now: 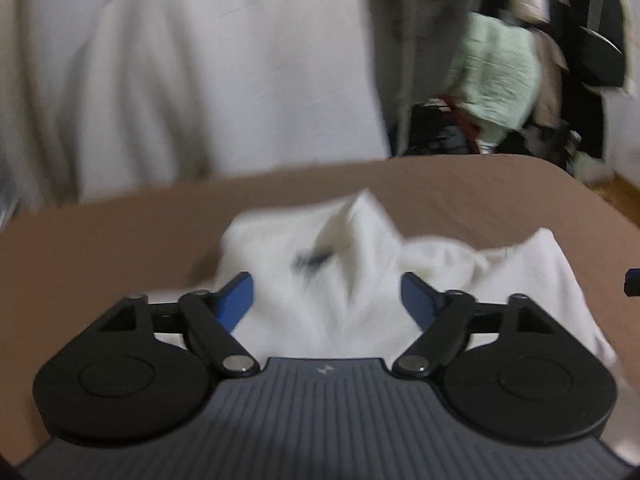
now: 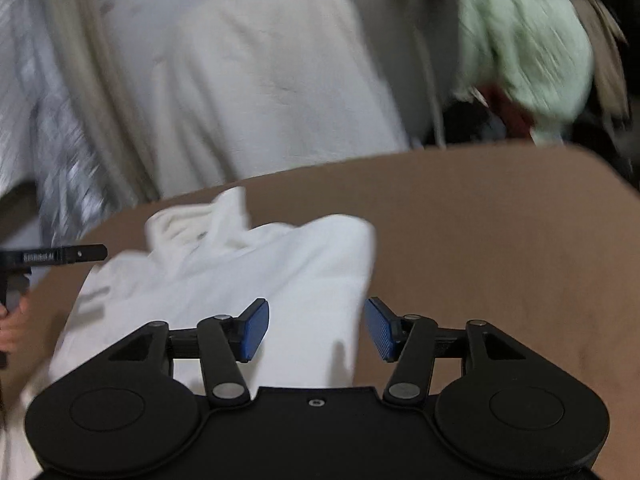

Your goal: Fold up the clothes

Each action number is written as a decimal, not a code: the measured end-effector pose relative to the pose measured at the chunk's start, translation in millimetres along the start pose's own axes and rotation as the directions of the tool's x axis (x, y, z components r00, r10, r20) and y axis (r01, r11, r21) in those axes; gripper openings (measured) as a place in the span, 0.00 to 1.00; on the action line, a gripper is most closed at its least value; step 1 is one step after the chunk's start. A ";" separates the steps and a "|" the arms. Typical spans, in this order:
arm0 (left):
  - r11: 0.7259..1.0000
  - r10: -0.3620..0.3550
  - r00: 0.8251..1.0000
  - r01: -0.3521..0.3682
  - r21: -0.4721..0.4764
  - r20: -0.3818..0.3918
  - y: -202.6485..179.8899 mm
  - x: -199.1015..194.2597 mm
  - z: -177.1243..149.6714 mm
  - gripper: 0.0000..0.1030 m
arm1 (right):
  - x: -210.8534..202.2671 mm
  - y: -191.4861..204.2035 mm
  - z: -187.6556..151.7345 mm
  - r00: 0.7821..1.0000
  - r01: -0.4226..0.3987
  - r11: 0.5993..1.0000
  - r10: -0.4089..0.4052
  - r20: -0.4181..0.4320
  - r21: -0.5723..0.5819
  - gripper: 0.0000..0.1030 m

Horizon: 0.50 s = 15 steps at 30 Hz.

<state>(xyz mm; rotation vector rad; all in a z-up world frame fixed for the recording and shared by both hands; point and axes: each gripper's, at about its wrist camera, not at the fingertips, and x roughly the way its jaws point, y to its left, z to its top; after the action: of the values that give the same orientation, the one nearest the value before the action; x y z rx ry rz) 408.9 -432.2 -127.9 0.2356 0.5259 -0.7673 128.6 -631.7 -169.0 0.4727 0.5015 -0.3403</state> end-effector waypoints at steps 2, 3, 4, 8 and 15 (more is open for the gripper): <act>0.998 -0.042 0.999 0.042 0.044 -0.005 -5.8 39.0 13.0 0.82 | 15.9 -18.9 10.1 0.999 -0.030 0.997 0.033 -0.040 0.074 0.57; 0.996 -0.062 0.998 0.063 0.066 -0.008 -8.7 58.4 19.4 0.82 | 22.8 -25.0 14.1 0.998 -0.045 0.995 0.050 -0.047 0.089 0.57; 0.993 -0.083 0.996 0.085 0.080 -0.028 -10.4 77.6 24.5 0.83 | 28.0 -27.9 17.6 0.997 -0.052 0.995 0.056 -0.046 0.090 0.58; 0.988 -0.128 0.984 0.137 0.065 -0.128 -14.5 144.3 29.5 0.84 | 62.6 -36.8 36.2 0.996 -0.086 0.987 0.090 -0.021 0.135 0.58; 0.971 -0.191 0.960 0.215 0.103 -0.206 -25.3 175.5 37.3 0.08 | 111.3 -30.7 48.4 0.996 -0.061 0.981 0.071 -0.047 0.183 0.73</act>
<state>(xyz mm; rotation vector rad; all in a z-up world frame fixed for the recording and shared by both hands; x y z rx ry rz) 509.7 -569.3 -190.2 0.3800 0.6964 -0.9856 225.7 -703.7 -201.1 0.6758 0.5075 -0.3112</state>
